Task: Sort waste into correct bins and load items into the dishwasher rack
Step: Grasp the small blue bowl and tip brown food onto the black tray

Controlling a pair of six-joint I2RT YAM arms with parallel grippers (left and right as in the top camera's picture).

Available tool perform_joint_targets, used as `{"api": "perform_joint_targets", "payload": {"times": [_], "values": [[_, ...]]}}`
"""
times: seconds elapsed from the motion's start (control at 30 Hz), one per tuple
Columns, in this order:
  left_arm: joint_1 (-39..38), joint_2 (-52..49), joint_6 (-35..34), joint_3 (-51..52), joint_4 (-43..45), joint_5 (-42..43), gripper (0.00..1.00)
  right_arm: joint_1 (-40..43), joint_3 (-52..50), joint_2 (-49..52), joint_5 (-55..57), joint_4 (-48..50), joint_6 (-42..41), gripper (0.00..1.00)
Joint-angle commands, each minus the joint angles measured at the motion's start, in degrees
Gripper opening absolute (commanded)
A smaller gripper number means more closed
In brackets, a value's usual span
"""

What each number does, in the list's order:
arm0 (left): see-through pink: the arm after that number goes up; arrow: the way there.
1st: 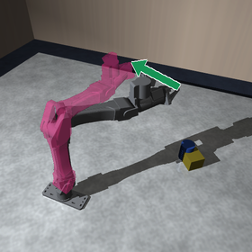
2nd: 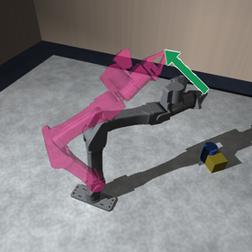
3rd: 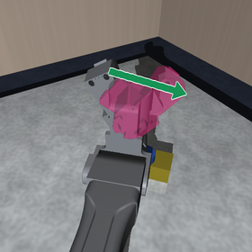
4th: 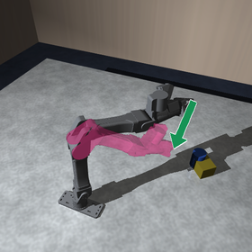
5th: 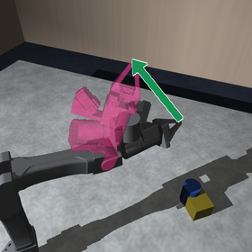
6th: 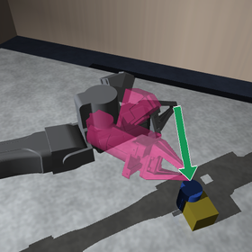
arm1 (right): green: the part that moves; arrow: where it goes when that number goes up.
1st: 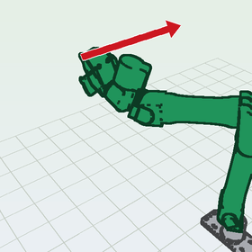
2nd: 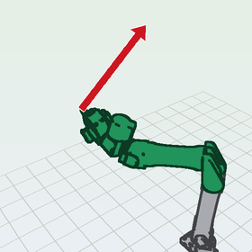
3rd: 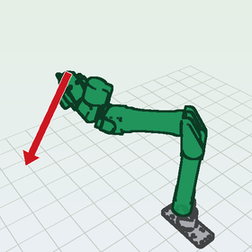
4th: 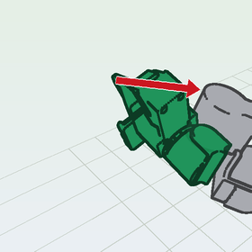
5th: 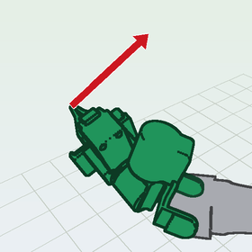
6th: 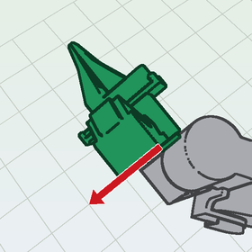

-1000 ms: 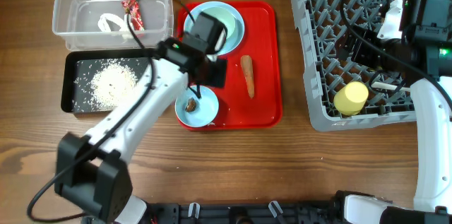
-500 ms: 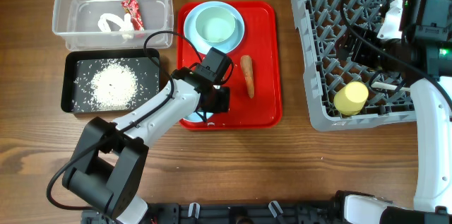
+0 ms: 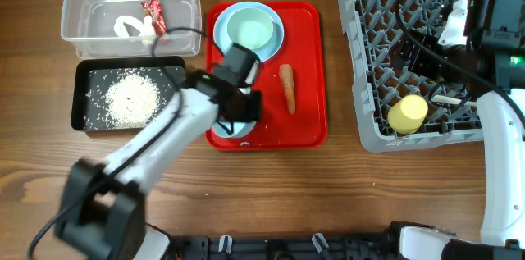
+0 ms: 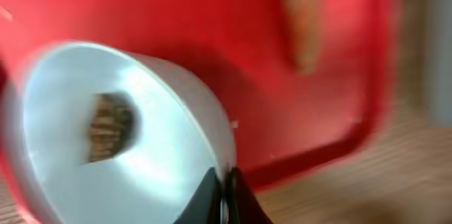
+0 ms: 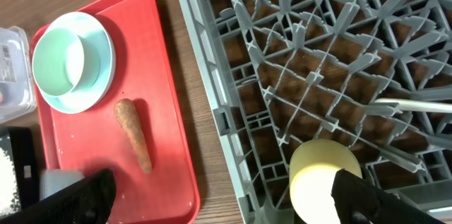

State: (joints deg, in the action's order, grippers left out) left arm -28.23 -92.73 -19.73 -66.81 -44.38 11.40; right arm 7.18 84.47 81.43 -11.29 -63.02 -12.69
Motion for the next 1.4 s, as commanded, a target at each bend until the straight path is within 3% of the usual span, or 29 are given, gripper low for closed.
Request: {"api": "perform_joint_targets", "payload": {"times": [0.0,0.13,0.3,0.43,0.63,0.73,1.0,1.17,1.37], "values": [[8.0,9.5,3.5,-2.3,-2.8,7.6,0.04,0.0,-0.4,-0.3,0.8,0.2,0.7,1.0],[20.0,14.5,8.9,-2.3,-6.0,16.8,0.04,0.0,-0.4,-0.3,0.8,0.7,0.7,1.0],[37.9,12.9,13.6,-2.3,-4.9,31.3,0.04,0.0,-0.4,-0.3,0.8,0.9,0.7,1.0],[52.7,4.7,18.5,-2.3,-0.7,55.5,0.04,0.0,-0.4,-0.3,0.8,0.8,0.7,1.0],[59.9,-9.6,19.5,-2.3,3.5,79.1,0.04,0.0,-0.4,-0.3,0.8,0.9,0.6,1.0],[59.9,-14.2,18.6,-2.3,3.4,79.0,0.04,0.0,-0.4,-0.3,0.8,0.9,0.6,1.0],[60.4,-14.5,18.5,-2.3,3.5,78.9,0.04,0.0,-0.4,-0.3,1.0,0.9,0.7,1.0],[62.6,-14.5,10.0,-2.3,6.8,78.8,0.04,0.0,-0.4,-0.3,1.0,0.9,0.7,1.0],[58.7,-9.2,10.1,-2.3,9.0,75.5,0.04,0.0,-0.4,-0.3,1.0,1.0,0.7,1.0]]}}
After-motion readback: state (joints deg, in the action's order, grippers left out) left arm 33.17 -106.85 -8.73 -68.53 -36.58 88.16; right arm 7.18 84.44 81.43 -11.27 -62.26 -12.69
